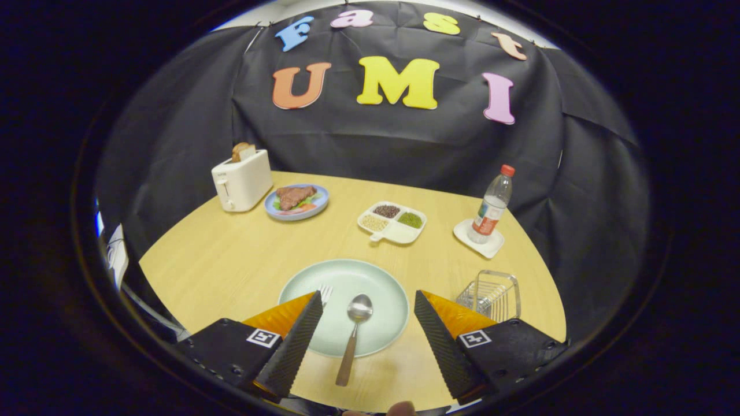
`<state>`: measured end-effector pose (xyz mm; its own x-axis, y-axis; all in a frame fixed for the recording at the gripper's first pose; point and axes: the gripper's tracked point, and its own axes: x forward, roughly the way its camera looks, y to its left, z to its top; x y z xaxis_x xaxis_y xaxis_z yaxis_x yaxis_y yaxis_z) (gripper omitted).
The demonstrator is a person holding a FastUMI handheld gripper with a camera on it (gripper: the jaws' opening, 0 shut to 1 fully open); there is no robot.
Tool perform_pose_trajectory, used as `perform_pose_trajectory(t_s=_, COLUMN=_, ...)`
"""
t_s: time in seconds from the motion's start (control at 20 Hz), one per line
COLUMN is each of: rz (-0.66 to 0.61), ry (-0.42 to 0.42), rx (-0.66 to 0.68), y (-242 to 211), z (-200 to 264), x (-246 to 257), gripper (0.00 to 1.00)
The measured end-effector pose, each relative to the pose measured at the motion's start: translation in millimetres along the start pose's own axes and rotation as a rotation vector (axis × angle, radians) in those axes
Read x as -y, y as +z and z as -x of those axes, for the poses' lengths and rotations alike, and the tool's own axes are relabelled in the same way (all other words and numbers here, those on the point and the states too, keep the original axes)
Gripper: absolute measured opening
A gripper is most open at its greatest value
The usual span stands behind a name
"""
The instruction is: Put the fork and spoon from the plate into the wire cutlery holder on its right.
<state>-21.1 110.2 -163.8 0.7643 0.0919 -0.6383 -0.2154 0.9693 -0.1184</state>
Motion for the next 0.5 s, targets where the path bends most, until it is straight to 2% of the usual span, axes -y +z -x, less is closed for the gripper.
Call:
perform_pose_trajectory(t_s=0.15, rz=0.014, ry=0.01, rx=-0.087, y=-20, z=1, x=-4, gripper=0.96)
perform_pose_trajectory(t_s=0.35, rz=-0.035, ry=0.075, rx=-0.216, y=-58, z=-1, x=-21, gripper=0.94)
perform_pose_trajectory(t_s=0.5, rz=-0.054, ry=0.07, rx=-0.267, y=-74, z=-3, x=-18, gripper=0.93)
